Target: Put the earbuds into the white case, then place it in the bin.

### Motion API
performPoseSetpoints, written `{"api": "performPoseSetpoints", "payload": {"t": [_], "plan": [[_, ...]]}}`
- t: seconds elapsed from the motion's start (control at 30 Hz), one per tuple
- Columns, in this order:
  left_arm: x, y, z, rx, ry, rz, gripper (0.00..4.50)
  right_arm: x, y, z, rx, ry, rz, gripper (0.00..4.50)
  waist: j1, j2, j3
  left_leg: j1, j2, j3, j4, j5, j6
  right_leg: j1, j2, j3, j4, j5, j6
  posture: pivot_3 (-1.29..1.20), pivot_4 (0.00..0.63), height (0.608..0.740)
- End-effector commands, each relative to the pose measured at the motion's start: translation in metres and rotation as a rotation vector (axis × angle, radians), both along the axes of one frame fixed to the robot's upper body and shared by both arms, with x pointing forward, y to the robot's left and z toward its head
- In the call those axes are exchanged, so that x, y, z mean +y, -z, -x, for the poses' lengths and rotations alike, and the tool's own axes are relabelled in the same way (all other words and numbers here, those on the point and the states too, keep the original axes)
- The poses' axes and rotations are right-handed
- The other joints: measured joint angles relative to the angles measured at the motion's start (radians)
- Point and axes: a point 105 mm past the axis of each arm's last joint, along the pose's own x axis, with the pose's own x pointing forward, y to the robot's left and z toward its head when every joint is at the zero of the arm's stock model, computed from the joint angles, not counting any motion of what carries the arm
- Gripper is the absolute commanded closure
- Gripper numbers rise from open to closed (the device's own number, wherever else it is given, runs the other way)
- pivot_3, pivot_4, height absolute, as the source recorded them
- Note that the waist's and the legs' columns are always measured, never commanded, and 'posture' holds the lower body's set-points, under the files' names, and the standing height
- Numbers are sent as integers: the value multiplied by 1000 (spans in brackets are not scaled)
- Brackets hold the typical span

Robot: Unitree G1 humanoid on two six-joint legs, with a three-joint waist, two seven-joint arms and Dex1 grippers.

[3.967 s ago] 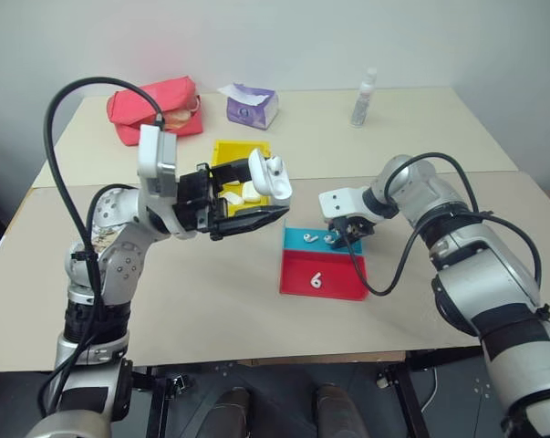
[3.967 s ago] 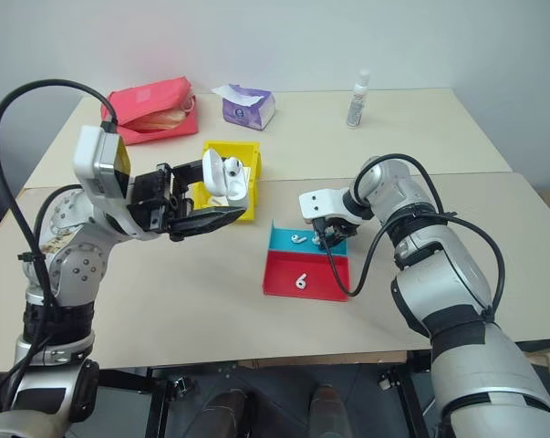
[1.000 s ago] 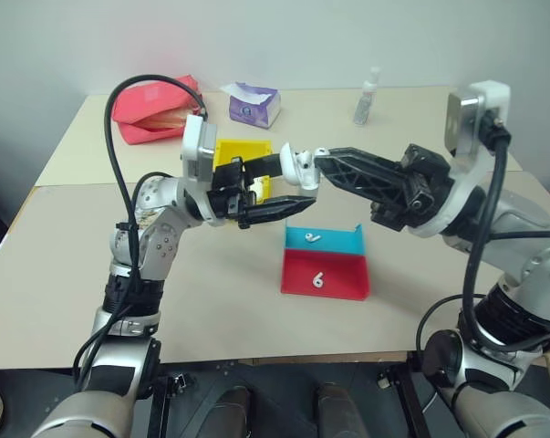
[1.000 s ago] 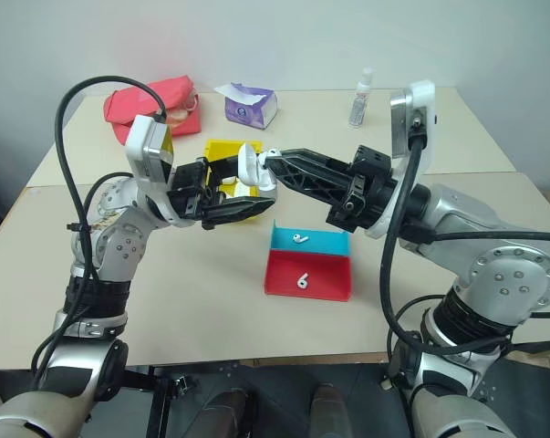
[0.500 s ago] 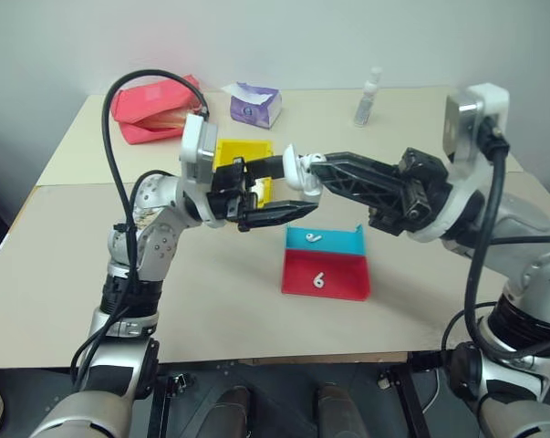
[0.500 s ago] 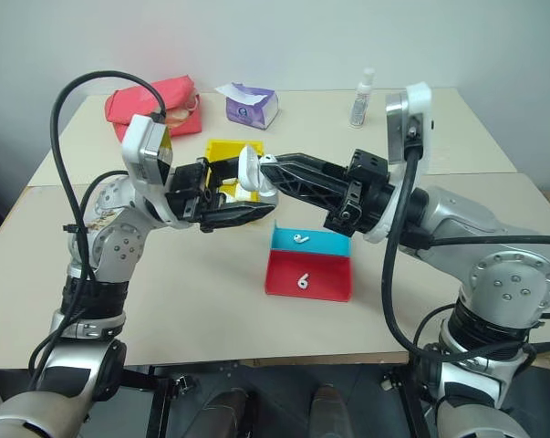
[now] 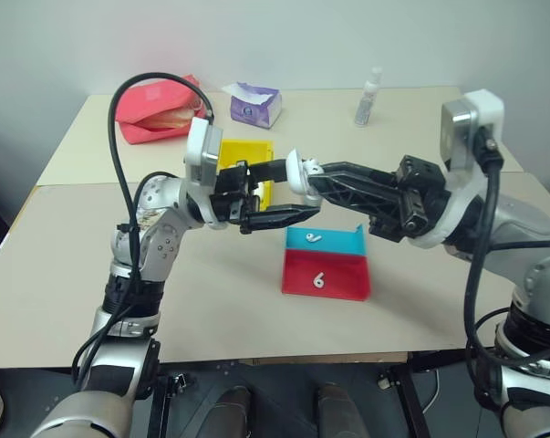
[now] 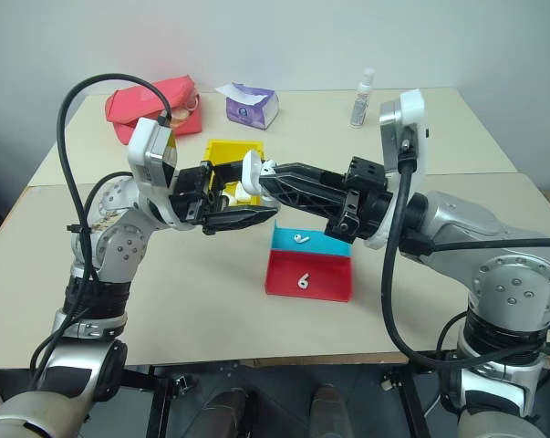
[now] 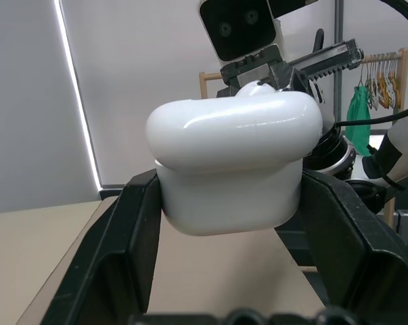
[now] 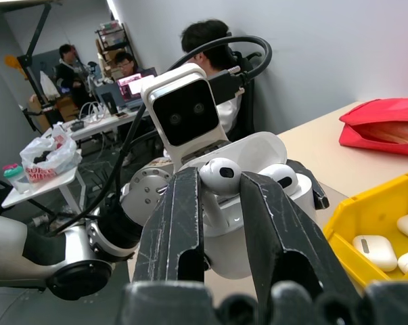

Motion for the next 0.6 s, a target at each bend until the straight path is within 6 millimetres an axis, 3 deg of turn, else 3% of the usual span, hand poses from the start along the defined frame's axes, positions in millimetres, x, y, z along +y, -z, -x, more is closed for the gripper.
{"api": "performPoseSetpoints", "payload": {"t": [0.03,0.13,0.17,0.4,0.6], "plan": [[2,-14,3,-63,2,32,1711,0,-1,3,-18,1,8,3896,0,0,0,0,0,0,0,0,0,0,0,0,0,0,0,0,150,740],[2,-15,3,-66,3,35,1711,-1,0,2,-17,8,9,3896,0,0,0,0,0,0,0,0,0,0,0,0,0,0,0,0,150,740],[2,-15,3,-67,4,35,1711,-2,-1,2,-21,8,11,3170,0,0,0,0,0,0,0,0,0,0,0,0,0,0,0,0,150,740],[2,-16,3,-69,7,37,1711,-7,-3,1,-38,29,21,1017,1,0,0,0,0,0,0,0,0,0,0,0,0,0,0,0,150,740],[3,-13,-1,-51,-5,31,1711,-17,-3,1,-58,45,20,1017,2,0,0,0,0,0,1,0,1,0,0,0,0,0,0,0,150,740]]}}
